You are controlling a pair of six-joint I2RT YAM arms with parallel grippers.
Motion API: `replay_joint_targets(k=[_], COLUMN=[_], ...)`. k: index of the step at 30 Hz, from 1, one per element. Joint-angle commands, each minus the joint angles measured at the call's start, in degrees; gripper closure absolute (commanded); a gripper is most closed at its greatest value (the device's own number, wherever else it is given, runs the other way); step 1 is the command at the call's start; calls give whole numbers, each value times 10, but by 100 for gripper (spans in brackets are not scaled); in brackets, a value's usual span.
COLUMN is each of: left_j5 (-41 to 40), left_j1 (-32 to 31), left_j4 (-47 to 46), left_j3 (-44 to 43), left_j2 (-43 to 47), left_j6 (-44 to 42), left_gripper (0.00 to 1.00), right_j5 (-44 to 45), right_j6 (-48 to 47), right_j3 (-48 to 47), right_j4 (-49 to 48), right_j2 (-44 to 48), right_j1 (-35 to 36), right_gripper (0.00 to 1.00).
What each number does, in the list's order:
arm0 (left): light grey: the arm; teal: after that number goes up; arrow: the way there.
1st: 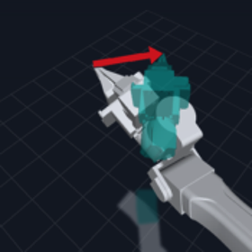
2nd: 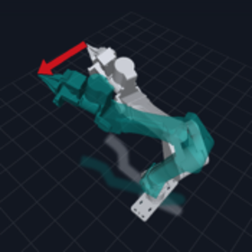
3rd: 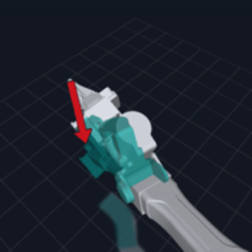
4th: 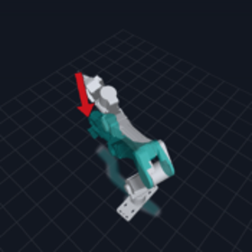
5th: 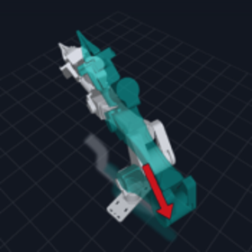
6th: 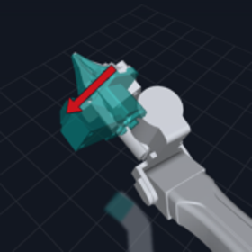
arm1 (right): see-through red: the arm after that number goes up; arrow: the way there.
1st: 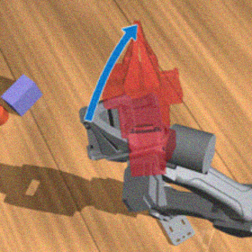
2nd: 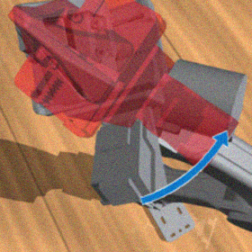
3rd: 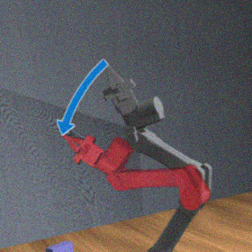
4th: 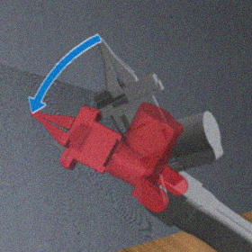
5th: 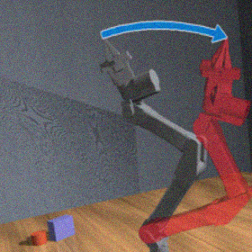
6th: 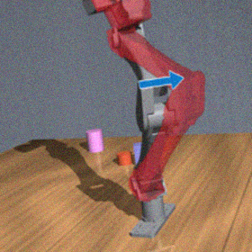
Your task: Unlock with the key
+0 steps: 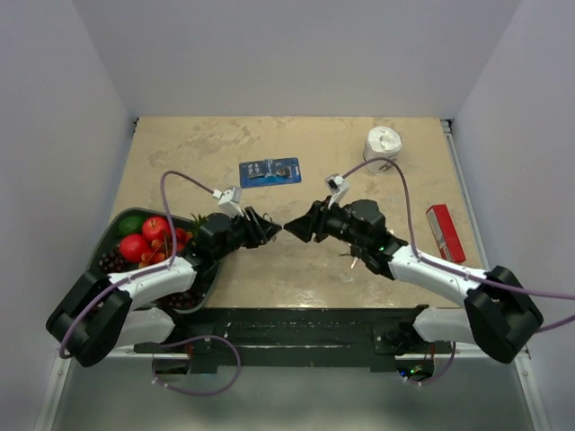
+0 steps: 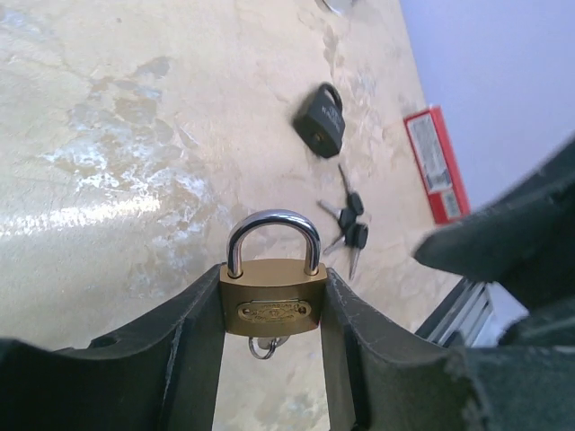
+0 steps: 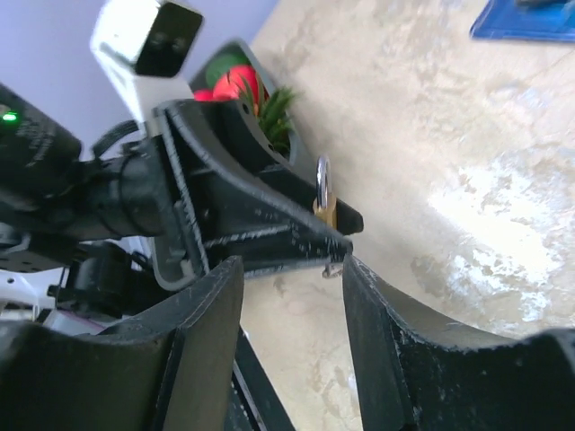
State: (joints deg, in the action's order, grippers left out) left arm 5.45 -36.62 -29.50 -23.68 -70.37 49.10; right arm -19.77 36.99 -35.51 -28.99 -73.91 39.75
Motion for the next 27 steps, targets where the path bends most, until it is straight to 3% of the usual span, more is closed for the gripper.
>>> replay_joint_targets(k=[1, 6, 10, 16, 27], left_j5=[-53, -70, -67, -59, -57], left_j1=[13, 14, 13, 14, 14], left_j4=[-69, -95, -97, -100, -102], left_j3=[14, 28, 27, 34, 41], left_j2=[26, 40, 46, 54, 62], left_j6=[115, 194, 213, 218, 219], left_gripper=[100, 100, 100, 100, 100], right_j5=[64, 149, 168, 168, 189], right_j6=[-3, -52, -46, -30, -53], right_j3=[60, 68, 73, 69, 40], right_j4=[-61, -19, -78, -155, -162], right_j2=[72, 86, 44, -16, -48], right_j1=[6, 65, 103, 107, 106], right_gripper=[48, 48, 51, 56, 66])
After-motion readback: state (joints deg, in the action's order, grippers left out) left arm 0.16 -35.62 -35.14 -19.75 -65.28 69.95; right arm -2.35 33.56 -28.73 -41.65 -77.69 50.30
